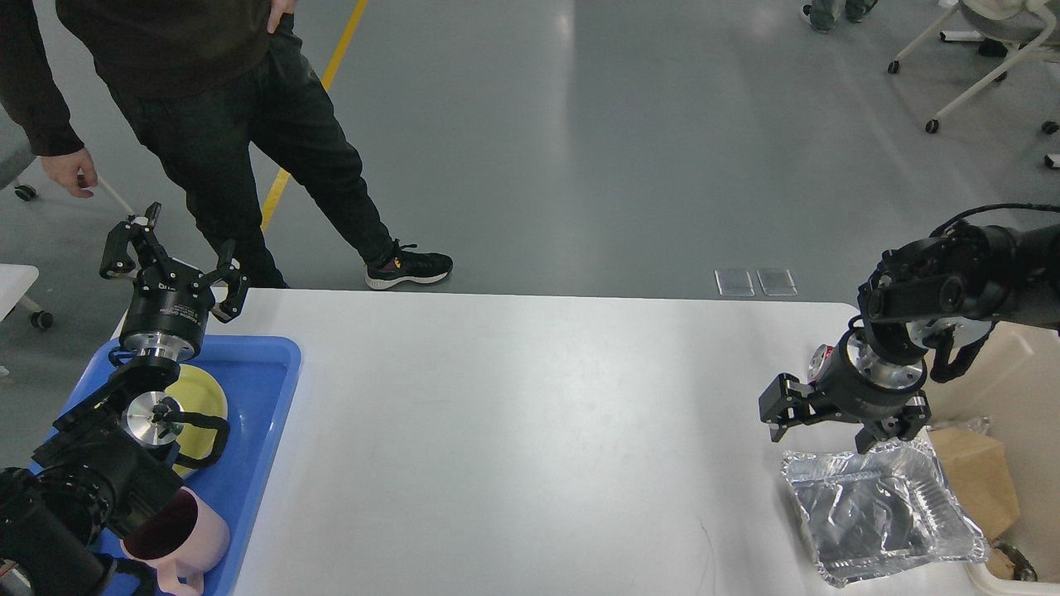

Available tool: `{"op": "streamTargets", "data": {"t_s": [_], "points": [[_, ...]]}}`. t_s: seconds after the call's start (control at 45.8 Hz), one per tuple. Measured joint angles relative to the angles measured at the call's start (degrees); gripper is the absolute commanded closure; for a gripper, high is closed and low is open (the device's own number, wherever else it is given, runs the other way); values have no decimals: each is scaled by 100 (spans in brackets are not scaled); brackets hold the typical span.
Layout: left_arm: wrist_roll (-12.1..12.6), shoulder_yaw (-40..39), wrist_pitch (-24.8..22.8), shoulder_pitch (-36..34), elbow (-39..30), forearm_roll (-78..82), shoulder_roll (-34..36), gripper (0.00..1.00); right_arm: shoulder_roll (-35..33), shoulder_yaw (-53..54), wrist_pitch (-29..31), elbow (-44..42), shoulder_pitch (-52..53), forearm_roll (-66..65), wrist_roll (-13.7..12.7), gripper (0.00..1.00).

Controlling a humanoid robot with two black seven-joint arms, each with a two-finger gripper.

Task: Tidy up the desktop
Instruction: 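Bring the right gripper back down to the silver foil wrapper, then grasp the silver foil wrapper with the right gripper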

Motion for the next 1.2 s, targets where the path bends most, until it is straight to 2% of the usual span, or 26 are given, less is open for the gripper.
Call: {"op": "streamTargets", "data": {"t_s": [0.175,0.306,0.546,0.655,0.743,0.808,0.83,0.917,0.939,1.201], "points": [[0,0,0,0,0,0,0,4,186,10,-520,-318,-744,-3,-170,0],[0,0,0,0,0,0,0,4,388,33,-573,-753,-1350,1,-177,0],[0,0,0,0,1,0,0,4,445,146,-584,-1078,-1789,1,-171,0],[0,0,0,0,1,0,0,4,451,159,-631,-1269,-1996,1,-171,4],[0,0,0,0,1,0,0,4,453,159,-824,-1345,-2173,2,-171,14],[0,0,0,0,1,0,0,4,453,170,-1057,-1355,-2265,3,-171,26],[0,0,0,0,0,0,0,4,453,173,-1125,-1355,-2288,8,-171,35],[0,0,0,0,-2,0,0,4,460,184,-1293,-1332,-2351,15,-169,95],[0,0,0,0,-2,0,0,4,461,184,-1312,-1316,-2357,17,-167,100],[0,0,0,0,0,0,0,4,453,185,-1323,-1216,-2361,17,-163,100]]}}
